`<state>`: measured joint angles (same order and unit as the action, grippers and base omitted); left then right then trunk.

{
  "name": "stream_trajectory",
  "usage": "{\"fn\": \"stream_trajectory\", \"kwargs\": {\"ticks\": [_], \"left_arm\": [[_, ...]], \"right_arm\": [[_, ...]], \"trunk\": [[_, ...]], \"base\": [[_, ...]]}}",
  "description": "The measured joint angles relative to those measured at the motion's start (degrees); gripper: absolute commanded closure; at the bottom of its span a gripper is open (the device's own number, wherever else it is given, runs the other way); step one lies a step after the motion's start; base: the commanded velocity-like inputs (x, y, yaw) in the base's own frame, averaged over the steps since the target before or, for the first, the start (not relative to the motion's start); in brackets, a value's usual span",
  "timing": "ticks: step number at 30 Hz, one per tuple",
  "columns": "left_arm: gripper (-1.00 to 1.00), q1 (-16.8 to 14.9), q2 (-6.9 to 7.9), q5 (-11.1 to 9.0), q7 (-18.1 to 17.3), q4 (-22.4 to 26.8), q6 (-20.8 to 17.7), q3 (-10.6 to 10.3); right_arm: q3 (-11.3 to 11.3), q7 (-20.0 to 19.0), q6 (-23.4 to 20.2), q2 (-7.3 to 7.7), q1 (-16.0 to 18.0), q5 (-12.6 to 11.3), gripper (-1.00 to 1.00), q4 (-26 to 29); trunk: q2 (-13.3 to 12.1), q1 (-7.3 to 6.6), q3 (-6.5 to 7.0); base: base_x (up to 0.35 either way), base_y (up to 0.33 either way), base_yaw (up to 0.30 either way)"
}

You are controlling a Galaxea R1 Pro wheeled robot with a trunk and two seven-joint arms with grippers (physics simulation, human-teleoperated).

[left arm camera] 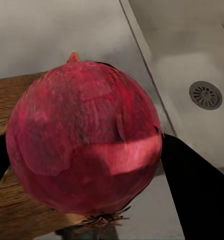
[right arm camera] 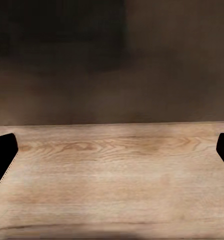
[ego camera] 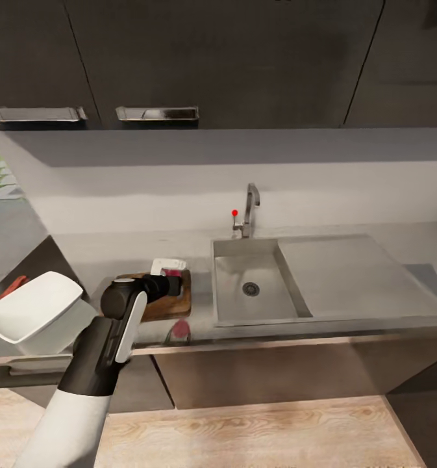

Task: In the kitchen, take the Vidalia onion out of the sink, dice it on the chopping board with the paring knife, put the diced onion into the bowl on the countertop, then place both the paring knife and the chopping board into the sink.

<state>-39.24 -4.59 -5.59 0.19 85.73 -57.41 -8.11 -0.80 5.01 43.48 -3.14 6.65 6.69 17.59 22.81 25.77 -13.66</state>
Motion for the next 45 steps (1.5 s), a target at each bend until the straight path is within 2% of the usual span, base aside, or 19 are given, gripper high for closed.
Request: {"fn": "stream_trajectory", "kwargs": {"ticks": [9,18,45], "left_arm": [[1.0,0.0,0.28,-0.07,0.0,-0.2,0.0,0.0],[1.0,0.0,0.28,-0.02,0.0,-0.75,0.01,-0.01],[1.0,0.0,0.29,-0.01,0.0,-1.13,0.07,-0.17]], "right_arm": [[0.0,0.0,-0.04,0.0,0.0,0.04,-1.0,0.0],[0.0,0.0,-0.03,-0.01,0.0,0.0,-1.0,0.0],[0.0,0.0,0.01,0.0,0.0,0.07,-1.0,0.09]], "trunk": [[0.01,-0.01,0.0],[0.01,-0.03,0.0],[0.0,-0.02,0.0]], "base": [[-0.106,0.295,0.0],[0.063,0.275,0.0],[0.016,-0.017,0.0]]}}
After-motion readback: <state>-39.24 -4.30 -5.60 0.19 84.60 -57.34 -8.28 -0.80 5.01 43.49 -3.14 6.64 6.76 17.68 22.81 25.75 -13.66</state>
